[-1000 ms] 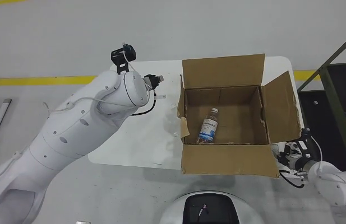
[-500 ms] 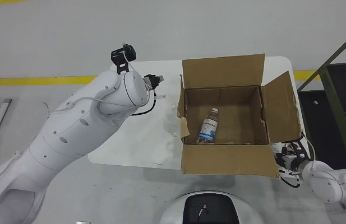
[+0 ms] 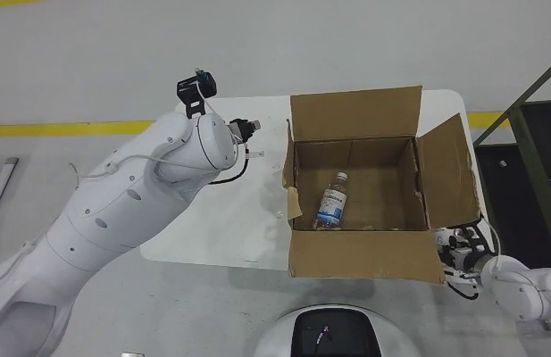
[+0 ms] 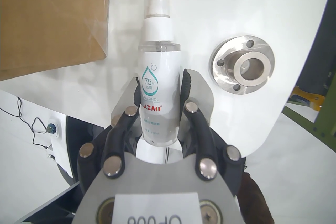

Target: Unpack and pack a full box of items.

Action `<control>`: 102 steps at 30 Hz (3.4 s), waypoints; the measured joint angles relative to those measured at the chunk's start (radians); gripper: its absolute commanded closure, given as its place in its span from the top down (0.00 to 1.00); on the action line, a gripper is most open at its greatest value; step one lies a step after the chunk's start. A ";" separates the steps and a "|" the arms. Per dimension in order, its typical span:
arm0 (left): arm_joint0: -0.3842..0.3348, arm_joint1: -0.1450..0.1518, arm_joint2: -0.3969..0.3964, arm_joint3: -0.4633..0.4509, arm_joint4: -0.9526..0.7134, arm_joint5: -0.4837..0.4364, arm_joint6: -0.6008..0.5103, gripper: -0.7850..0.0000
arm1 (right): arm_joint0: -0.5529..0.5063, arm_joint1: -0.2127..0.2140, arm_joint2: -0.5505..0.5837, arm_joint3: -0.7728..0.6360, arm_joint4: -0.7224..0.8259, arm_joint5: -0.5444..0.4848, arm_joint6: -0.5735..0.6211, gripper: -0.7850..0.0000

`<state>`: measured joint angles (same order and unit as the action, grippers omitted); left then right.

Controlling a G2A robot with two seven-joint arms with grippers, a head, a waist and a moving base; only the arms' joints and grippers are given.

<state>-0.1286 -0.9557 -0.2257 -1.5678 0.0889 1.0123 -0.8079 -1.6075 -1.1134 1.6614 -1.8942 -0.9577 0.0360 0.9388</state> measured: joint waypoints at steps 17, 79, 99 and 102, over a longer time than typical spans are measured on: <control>0.000 0.000 0.000 0.000 0.000 0.000 0.000 1.00 | -0.042 0.002 0.529 -0.092 0.661 -0.094 -0.194 0.00; 0.000 0.000 0.000 0.000 0.000 0.000 0.000 1.00 | 0.489 0.002 -0.509 0.008 0.088 0.475 -0.040 0.00; 0.000 0.000 0.000 0.000 0.000 0.000 0.000 1.00 | 0.764 -0.085 -0.730 0.342 0.113 0.583 0.042 0.00; 0.000 0.000 0.000 0.000 0.000 0.000 0.000 1.00 | 0.785 -0.095 -0.751 0.369 0.107 0.576 0.047 0.00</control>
<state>-0.1286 -0.9557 -0.2257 -1.5678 0.0889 1.0123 -0.8079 -0.8225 -1.2080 0.9109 -1.5257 -0.8507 0.6118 0.9862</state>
